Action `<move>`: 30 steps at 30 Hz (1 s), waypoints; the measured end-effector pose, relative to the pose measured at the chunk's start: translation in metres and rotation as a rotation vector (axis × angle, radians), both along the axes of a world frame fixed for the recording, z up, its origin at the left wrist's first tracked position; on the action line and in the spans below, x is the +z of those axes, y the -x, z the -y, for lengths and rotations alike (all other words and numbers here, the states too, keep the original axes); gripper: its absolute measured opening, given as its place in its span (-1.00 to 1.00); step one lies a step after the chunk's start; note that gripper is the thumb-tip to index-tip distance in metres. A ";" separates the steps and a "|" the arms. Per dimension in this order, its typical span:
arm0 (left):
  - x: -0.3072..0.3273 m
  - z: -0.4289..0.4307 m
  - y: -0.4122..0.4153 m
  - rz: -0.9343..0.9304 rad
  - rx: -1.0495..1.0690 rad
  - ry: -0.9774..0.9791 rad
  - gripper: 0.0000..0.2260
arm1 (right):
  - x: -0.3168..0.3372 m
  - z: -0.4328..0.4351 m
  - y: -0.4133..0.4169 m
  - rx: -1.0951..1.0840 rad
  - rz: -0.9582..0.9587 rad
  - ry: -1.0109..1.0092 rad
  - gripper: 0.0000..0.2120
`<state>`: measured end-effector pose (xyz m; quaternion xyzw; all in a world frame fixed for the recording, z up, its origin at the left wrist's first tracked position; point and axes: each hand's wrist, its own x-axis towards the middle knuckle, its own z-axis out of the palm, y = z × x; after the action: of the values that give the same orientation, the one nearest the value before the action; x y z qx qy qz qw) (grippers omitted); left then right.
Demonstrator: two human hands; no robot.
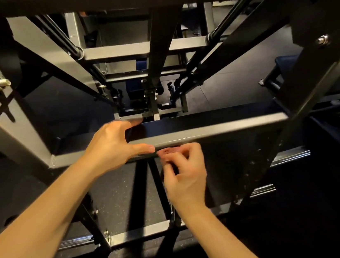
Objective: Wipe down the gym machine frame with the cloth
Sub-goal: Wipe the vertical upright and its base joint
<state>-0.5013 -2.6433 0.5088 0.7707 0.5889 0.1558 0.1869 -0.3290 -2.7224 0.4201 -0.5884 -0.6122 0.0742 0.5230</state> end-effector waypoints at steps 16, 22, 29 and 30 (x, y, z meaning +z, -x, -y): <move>-0.002 -0.002 0.001 0.026 0.019 0.027 -0.17 | -0.003 -0.002 0.002 0.005 -0.252 0.105 -0.71; -0.002 -0.001 0.001 0.048 0.013 0.037 -0.15 | 0.015 0.006 -0.043 -0.086 -0.221 0.010 -0.87; -0.001 -0.001 0.000 0.056 0.005 0.010 -0.19 | 0.006 0.000 -0.025 -0.133 -0.206 0.022 -0.90; -0.001 -0.002 0.001 0.047 0.005 0.007 -0.19 | 0.002 -0.001 -0.010 -0.032 -0.169 0.029 -0.92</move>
<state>-0.5024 -2.6414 0.5075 0.7646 0.5870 0.1724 0.2028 -0.3191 -2.7218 0.4225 -0.5972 -0.5551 0.1240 0.5655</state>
